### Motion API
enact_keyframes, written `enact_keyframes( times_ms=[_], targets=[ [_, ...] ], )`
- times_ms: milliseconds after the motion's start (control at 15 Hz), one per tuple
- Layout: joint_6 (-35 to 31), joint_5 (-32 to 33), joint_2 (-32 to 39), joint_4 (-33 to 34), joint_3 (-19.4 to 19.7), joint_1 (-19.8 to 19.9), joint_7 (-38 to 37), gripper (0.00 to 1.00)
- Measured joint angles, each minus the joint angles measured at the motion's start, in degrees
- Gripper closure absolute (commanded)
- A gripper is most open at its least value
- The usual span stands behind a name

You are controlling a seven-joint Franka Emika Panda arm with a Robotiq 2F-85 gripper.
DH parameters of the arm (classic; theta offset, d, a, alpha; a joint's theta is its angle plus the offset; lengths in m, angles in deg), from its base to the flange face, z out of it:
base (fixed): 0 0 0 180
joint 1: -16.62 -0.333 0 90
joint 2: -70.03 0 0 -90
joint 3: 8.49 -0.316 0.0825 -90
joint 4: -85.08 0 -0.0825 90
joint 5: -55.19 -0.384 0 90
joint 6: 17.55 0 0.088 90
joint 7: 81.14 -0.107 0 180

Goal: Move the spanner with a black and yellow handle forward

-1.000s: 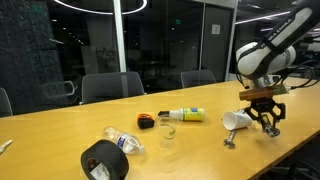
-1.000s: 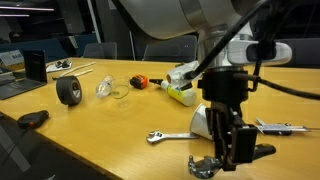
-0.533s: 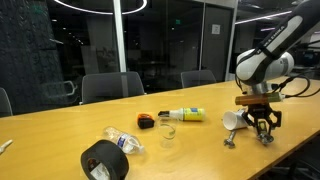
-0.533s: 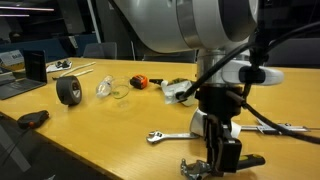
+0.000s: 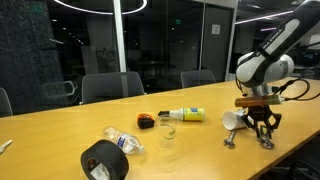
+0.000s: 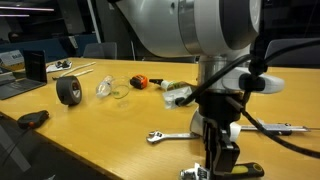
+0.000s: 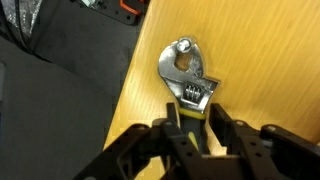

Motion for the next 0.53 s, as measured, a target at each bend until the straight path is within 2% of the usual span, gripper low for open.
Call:
enact_keyframes(
  times_ms=[200, 267, 533],
  targets=[
    [0.3, 0.0, -0.1, 0.0, 0.2, 0.0, 0.0, 0.05],
    [0.3, 0.0, -0.1, 0.1, 0.2, 0.0, 0.0, 0.01],
    [2.6, 0.2, -0.6, 2.3, 0.1, -0.7, 0.4, 0.0]
  ],
)
